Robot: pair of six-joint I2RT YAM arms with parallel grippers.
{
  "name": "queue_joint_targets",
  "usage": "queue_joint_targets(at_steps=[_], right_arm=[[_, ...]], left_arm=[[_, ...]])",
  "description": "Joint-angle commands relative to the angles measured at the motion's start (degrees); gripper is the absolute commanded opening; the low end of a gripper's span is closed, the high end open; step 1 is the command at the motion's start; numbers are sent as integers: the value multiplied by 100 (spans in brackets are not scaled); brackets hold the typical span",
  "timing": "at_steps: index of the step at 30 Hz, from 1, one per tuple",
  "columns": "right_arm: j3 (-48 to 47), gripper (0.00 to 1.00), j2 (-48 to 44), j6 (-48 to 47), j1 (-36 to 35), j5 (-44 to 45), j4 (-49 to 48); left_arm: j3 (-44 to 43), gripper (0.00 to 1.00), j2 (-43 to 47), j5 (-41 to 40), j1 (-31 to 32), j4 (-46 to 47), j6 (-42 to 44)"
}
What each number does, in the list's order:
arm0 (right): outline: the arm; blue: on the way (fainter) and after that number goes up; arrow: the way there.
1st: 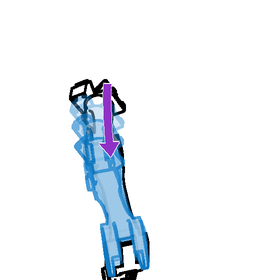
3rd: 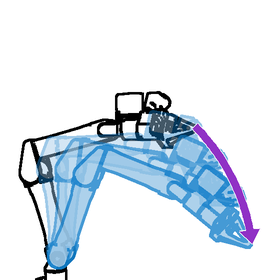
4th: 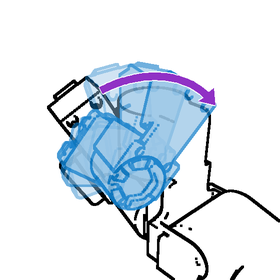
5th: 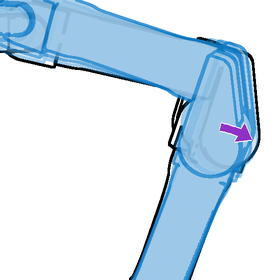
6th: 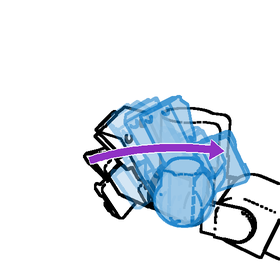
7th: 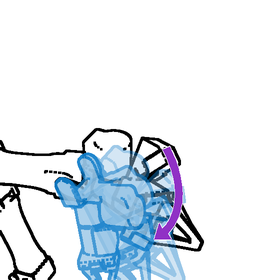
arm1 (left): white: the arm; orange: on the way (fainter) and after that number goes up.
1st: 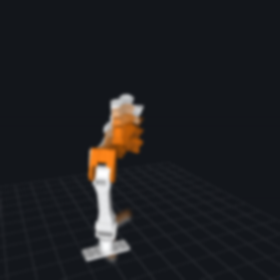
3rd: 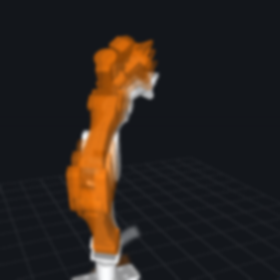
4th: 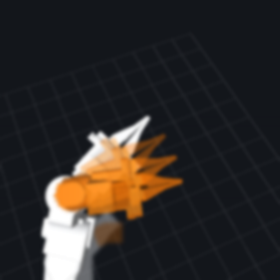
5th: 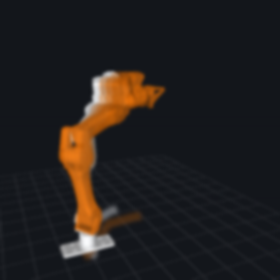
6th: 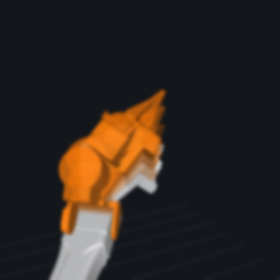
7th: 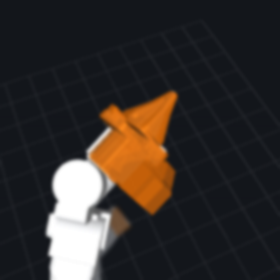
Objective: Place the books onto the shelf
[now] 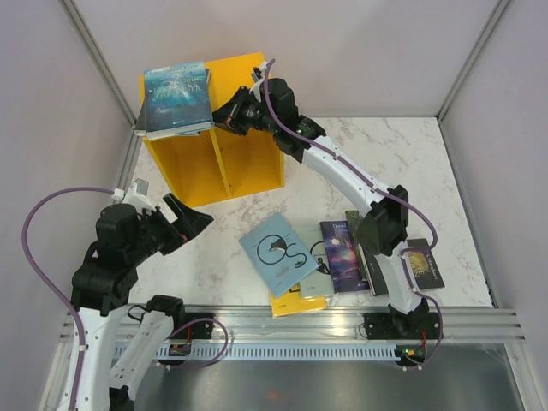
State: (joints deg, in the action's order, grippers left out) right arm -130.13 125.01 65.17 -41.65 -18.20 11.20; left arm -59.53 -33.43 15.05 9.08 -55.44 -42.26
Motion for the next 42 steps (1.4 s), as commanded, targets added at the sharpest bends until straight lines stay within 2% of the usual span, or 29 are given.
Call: queue_joint_targets(at_steps=[1, 6, 11, 17, 24, 32, 42], right_arm=[[-478, 2, 181, 102, -62, -44, -162], [-496, 0, 208, 40, -80, 26, -110], [-725, 0, 51, -451, -80, 588, 847], [-418, 0, -362, -997, 33, 1221, 1463], [-153, 0, -644, -1024, 157, 1187, 1481], [-171, 0, -908, -927, -62, 1081, 1455], [-531, 0, -698, -690, -414, 941, 1358]], left_arm=[[-59, 100, 30, -72, -20, 7, 201], [-68, 100, -5, -72, -12, 7, 201], [-77, 100, -58, -72, -12, 7, 201], [-68, 100, -58, -72, -12, 7, 201], [-6, 100, -58, -72, -12, 7, 201], [73, 100, -6, -72, -12, 7, 201], [117, 100, 30, -72, -12, 7, 201]])
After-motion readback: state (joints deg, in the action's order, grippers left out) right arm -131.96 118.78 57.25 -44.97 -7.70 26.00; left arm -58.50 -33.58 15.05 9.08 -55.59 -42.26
